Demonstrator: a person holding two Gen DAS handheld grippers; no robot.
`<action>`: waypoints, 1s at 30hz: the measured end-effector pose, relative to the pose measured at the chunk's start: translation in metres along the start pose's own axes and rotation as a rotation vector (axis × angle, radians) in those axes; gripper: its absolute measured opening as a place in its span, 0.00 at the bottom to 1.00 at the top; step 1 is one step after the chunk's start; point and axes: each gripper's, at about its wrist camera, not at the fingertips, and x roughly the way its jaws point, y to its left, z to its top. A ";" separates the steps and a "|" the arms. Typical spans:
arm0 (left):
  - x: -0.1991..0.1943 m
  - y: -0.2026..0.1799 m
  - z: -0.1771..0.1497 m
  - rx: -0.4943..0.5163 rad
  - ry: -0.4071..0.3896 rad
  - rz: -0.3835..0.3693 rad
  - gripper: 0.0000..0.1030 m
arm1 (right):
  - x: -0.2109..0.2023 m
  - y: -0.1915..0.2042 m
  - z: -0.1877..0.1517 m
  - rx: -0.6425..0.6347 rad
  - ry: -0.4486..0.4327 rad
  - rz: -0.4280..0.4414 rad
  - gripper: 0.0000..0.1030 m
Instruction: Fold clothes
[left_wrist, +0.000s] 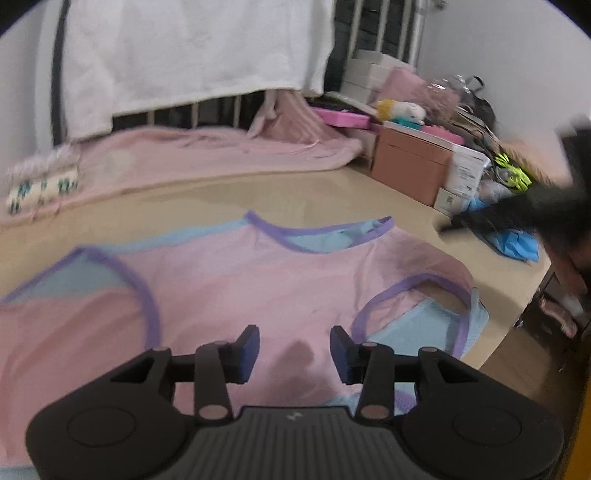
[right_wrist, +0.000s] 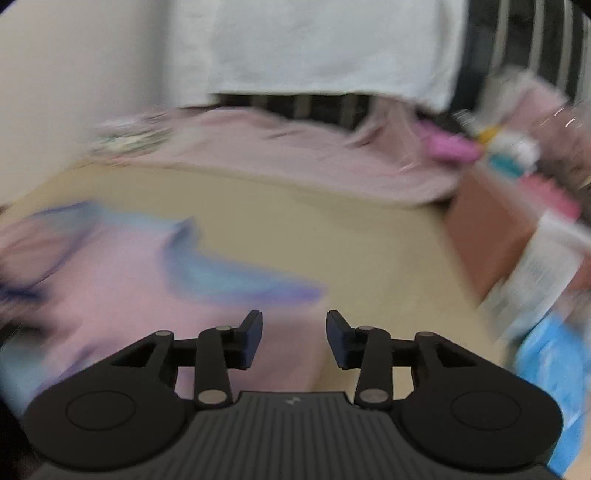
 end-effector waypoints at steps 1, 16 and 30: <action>0.000 0.001 -0.001 -0.007 0.003 0.002 0.40 | -0.003 0.007 -0.010 -0.012 0.019 0.020 0.37; -0.024 -0.004 -0.017 0.035 -0.040 0.120 0.40 | 0.007 0.094 -0.020 -0.060 -0.020 0.202 0.35; -0.086 0.070 -0.068 -0.013 -0.060 0.243 0.40 | -0.014 0.136 -0.042 -0.168 -0.106 0.206 0.23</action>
